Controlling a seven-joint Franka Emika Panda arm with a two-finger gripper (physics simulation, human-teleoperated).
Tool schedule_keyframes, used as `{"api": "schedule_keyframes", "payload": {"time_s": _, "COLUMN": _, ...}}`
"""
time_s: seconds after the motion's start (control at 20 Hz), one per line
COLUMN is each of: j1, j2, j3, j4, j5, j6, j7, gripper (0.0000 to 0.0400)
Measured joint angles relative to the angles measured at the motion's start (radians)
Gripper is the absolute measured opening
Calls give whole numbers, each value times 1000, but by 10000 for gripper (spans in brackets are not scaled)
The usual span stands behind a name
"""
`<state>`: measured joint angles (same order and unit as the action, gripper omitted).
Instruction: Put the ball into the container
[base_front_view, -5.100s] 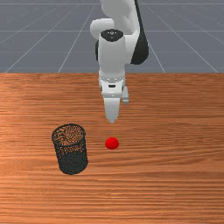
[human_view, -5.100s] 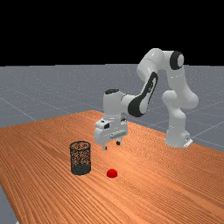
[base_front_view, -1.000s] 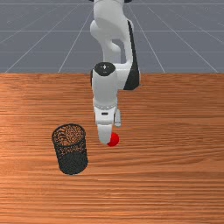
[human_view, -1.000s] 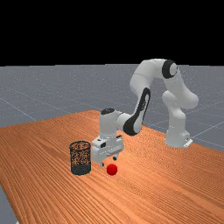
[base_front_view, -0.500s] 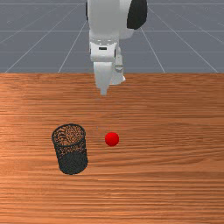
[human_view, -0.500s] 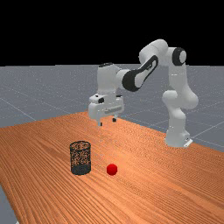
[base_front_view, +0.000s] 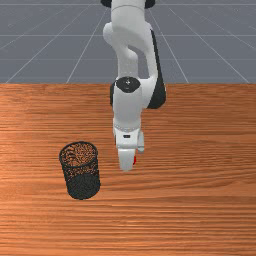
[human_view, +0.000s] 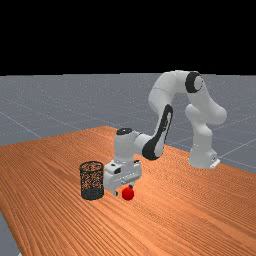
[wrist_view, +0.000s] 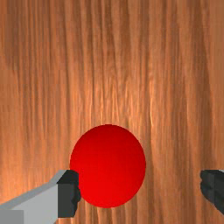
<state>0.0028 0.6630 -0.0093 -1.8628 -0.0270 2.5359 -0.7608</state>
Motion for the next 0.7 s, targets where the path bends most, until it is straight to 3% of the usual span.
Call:
{"api": "schedule_keyframes", "payload": {"time_s": 0.15, "j1": -2, "j2": 50, "j3": 1, "j4": 12, "j5": 1, "j6": 42, "j7": -1, "gripper": 400}}
{"api": "schedule_keyframes", "payload": {"time_s": 0.2, "j1": 6, "j2": 52, "j3": -2, "j4": 5, "j5": 0, "j6": 52, "j7": 12, "gripper": 282}}
{"api": "schedule_keyframes", "payload": {"time_s": 0.35, "j1": 69, "j2": 59, "j3": -22, "j4": 23, "j5": -23, "j6": 23, "j7": 86, "gripper": 279}}
{"api": "schedule_keyframes", "payload": {"time_s": 0.5, "j1": 66, "j2": 100, "j3": -9, "j4": 98, "j5": -14, "j6": -3, "j7": 73, "gripper": 279}}
{"api": "schedule_keyframes", "payload": {"time_s": 0.7, "j1": 55, "j2": -97, "j3": 3, "j4": 59, "j5": -1, "j6": -188, "j7": 56, "gripper": 279}}
